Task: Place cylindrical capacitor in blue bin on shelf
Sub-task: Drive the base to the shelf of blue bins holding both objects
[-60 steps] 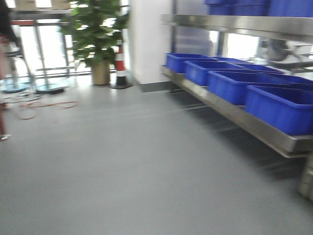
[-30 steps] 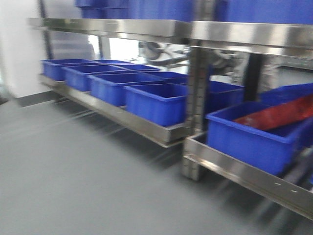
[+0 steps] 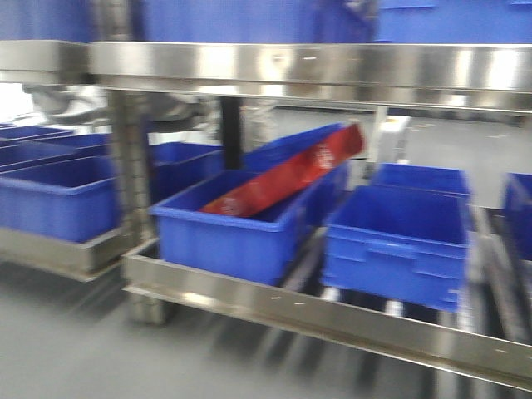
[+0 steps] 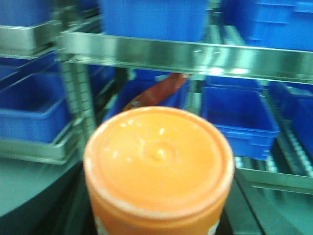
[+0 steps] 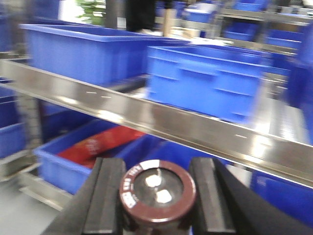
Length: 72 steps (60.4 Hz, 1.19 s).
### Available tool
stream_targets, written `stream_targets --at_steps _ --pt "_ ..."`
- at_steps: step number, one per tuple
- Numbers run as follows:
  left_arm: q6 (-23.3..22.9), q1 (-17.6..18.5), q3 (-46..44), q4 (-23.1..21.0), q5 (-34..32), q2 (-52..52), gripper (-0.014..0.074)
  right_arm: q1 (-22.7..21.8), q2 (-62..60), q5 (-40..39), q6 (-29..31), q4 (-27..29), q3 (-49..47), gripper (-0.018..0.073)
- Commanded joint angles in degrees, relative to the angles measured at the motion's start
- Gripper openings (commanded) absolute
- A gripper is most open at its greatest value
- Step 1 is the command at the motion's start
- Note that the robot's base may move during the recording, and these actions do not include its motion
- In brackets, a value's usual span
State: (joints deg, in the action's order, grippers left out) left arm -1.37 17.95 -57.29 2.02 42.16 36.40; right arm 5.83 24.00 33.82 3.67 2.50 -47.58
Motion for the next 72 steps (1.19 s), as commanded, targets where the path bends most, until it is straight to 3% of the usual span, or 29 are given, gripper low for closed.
stream_targets --at_steps 1,72 --pt "0.1 0.5 0.0 -0.2 -1.1 -0.1 -0.0111 0.1 0.0 -1.3 0.4 -0.4 -0.5 -0.0153" --pt "0.1 0.5 0.0 -0.2 -1.1 -0.1 -0.0111 0.1 0.0 -1.3 0.4 -0.4 -0.5 -0.0153"
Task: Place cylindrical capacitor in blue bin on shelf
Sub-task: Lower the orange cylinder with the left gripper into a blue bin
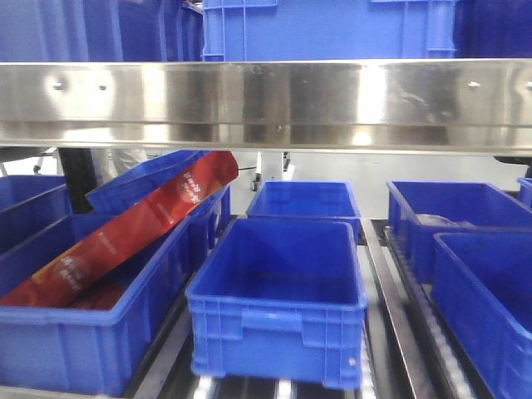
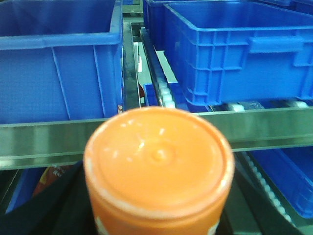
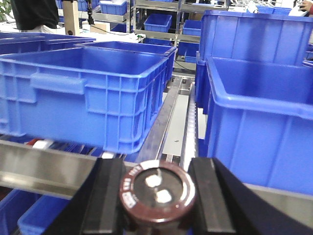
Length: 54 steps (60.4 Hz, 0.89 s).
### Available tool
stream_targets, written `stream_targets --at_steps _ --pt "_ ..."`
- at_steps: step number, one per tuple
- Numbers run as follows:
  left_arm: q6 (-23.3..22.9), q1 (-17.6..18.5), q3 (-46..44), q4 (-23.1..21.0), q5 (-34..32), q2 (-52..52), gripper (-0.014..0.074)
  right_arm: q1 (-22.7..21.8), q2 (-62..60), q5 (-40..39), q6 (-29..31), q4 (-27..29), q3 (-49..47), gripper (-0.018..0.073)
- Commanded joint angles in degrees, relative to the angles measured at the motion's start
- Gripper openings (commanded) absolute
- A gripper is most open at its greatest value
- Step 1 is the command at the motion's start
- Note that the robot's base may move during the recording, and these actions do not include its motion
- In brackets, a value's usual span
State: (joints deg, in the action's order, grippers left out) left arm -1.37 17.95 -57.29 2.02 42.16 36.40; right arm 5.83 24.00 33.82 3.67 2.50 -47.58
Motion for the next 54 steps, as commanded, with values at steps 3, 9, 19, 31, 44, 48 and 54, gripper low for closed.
stream_targets --at_steps 3,9,19,31,44,48,54 --pt "0.1 0.5 0.0 -0.2 -1.1 -0.1 -0.0111 0.1 0.0 -1.3 0.4 -0.4 -0.5 -0.0153" --pt "0.1 0.5 0.0 -0.2 -1.1 -0.1 -0.0111 0.1 0.0 -1.3 0.4 -0.4 -0.5 -0.0153" --pt "0.1 0.5 0.0 -0.2 -1.1 -0.1 -0.0111 0.1 0.0 -1.3 0.4 -0.4 -0.5 -0.0153" --pt "0.1 0.5 0.0 -0.2 -1.1 -0.1 -0.0111 0.1 0.0 -1.3 0.4 -0.4 -0.5 -0.0153" --pt "0.1 0.5 0.0 -0.2 -1.1 -0.1 -0.0111 0.1 0.0 -1.3 0.4 -0.4 -0.5 -0.0153" --pt "0.1 0.5 0.0 -0.2 -1.1 -0.1 -0.0111 0.1 0.0 -1.3 0.4 -0.4 -0.5 -0.0153" --pt "0.1 0.5 0.0 -0.2 -1.1 -0.1 -0.0111 0.1 0.0 -1.3 0.4 -0.4 -0.5 -0.0153"
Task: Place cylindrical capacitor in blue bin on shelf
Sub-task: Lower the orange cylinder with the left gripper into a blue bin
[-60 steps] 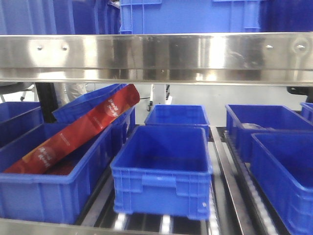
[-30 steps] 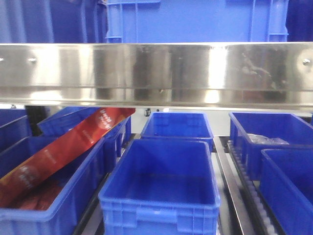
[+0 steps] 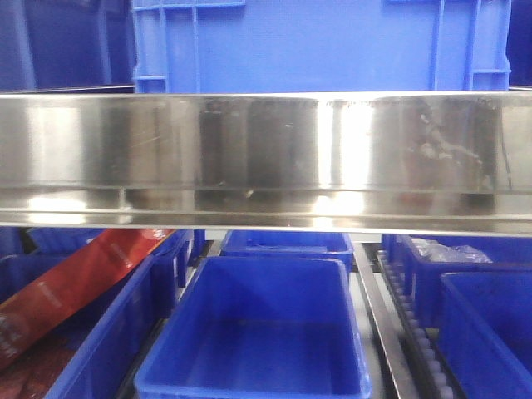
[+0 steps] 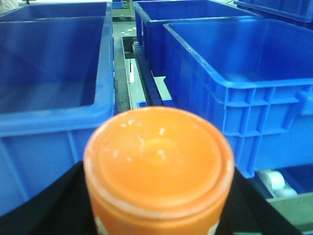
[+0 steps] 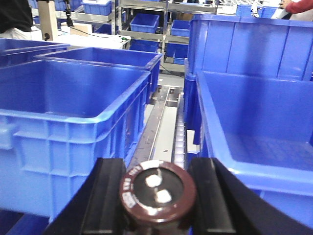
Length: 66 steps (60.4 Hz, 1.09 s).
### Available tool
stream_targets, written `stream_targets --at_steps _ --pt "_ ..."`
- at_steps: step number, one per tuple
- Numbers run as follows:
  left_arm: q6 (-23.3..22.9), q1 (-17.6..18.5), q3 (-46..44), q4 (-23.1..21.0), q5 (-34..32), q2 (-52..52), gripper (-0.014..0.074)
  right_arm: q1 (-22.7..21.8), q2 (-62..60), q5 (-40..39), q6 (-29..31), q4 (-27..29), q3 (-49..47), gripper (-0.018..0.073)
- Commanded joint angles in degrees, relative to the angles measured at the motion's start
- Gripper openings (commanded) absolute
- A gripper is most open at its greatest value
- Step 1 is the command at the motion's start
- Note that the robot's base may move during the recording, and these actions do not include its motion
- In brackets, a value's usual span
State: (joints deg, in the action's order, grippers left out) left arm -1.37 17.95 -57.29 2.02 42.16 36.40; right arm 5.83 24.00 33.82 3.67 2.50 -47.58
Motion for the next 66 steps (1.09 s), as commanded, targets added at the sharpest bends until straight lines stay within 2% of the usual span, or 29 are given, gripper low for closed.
stream_targets --at_steps 1,66 --pt "0.1 0.5 0.0 -0.2 -1.1 -0.1 -0.0111 0.1 0.0 -1.3 0.4 -0.4 -0.5 -0.0153" --pt "0.1 0.5 0.0 -0.2 -1.1 -0.1 -0.0111 0.1 0.0 -1.3 0.4 -0.4 -0.5 -0.0153"
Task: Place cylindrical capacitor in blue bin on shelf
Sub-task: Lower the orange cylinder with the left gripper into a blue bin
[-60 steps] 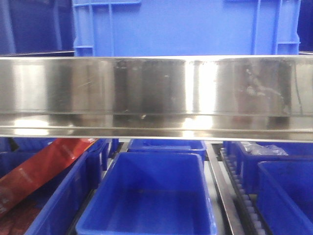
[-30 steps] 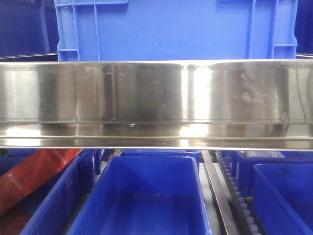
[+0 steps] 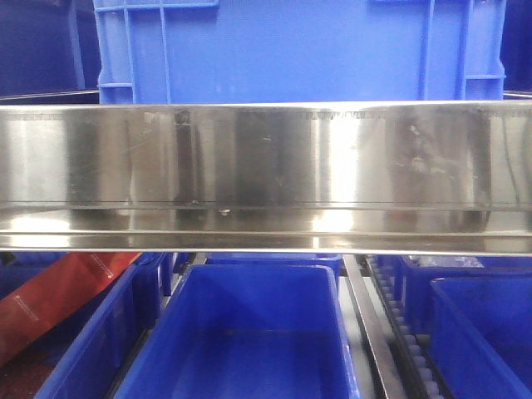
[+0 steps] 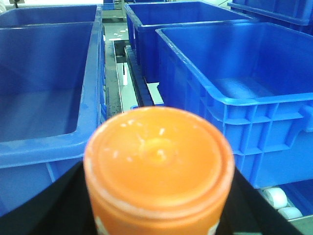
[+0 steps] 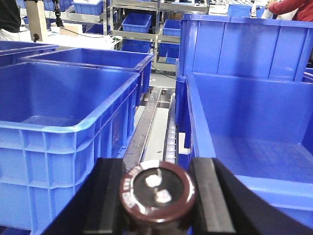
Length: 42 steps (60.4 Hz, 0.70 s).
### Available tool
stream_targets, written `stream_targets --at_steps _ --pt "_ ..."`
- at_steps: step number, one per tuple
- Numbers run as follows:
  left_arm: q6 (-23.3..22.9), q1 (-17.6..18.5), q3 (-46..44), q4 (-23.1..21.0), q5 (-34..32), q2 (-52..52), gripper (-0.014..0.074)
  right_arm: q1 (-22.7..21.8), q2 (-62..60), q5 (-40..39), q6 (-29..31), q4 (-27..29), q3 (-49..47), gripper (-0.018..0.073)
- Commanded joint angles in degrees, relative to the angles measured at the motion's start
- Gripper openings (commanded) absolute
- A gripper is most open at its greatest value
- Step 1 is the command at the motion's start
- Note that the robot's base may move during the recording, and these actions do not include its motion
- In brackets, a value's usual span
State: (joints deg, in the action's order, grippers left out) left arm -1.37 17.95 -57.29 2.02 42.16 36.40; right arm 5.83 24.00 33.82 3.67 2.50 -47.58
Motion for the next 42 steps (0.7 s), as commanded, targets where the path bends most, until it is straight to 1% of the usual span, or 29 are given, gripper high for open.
stream_targets --at_steps 1,32,34,36,42 --pt "0.1 0.5 0.0 -0.2 -1.1 -0.1 -0.0111 0.1 0.0 -1.3 0.4 -0.4 -0.5 -0.0153" --pt "0.1 0.5 0.0 -0.7 -1.7 -0.1 -0.0111 0.1 0.0 -1.3 0.4 -0.4 -0.5 -0.0153" --pt "0.1 0.5 -0.1 -0.1 -2.0 0.1 -0.0111 0.1 0.0 -1.3 0.4 -0.4 -0.5 -0.0153" --pt "0.5 0.5 -0.5 0.1 -2.0 0.8 -0.0111 0.1 0.0 -1.3 0.4 -0.4 -0.5 -0.0153" --pt "4.9 0.5 -3.3 0.0 -0.9 4.1 -0.0111 0.1 0.0 -2.0 0.4 -0.4 -0.5 -0.0153"
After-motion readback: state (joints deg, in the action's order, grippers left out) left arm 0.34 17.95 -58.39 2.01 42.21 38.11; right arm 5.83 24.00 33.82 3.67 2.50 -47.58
